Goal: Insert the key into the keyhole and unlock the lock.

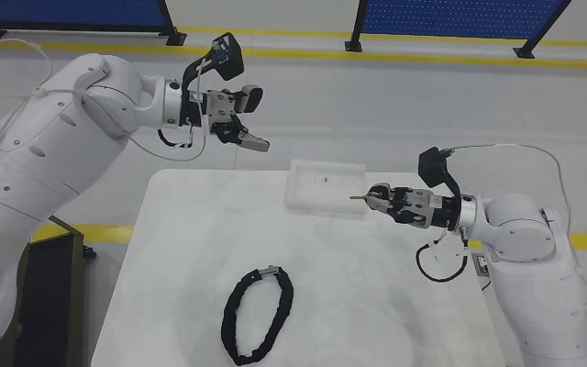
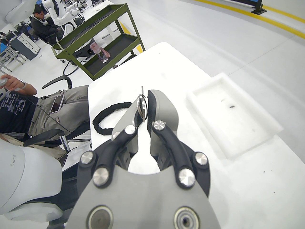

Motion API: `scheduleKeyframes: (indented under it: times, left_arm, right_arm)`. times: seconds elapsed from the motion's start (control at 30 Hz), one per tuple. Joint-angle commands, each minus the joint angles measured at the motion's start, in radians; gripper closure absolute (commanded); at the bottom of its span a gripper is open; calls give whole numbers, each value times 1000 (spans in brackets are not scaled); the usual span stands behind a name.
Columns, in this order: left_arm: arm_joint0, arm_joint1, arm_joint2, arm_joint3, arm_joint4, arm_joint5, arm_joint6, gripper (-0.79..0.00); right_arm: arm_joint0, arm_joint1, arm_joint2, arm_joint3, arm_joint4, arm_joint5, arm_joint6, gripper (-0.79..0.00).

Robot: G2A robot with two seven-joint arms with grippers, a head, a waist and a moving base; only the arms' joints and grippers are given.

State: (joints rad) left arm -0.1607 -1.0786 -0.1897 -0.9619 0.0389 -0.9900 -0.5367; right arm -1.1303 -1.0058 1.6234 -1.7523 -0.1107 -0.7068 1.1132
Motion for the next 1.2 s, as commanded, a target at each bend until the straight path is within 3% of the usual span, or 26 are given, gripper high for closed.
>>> scheduleKeyframes:
  times: [0.0, 0.37, 0.63, 0.87, 1.17]
  left_arm:
    - [19, 4, -5, -14, 44, 7, -1, -785]
    - [201, 61, -10, -98, 133, -22, 19, -785]
    - [282, 93, 5, -120, 188, -22, 7, -785]
    - [341, 87, 20, -138, 208, -22, -95, -785]
    - [347, 63, 20, -134, 198, -22, -190, -785]
  right_arm:
    - [0, 0, 0, 0, 0, 0, 0, 0]
    - [0, 0, 0, 0, 0, 0, 0, 0]
    - [0, 0, 0, 0, 0, 0, 0, 0]
    - [0, 0, 0, 0, 0, 0, 0, 0]
    - [0, 0, 0, 0, 0, 0, 0, 0]
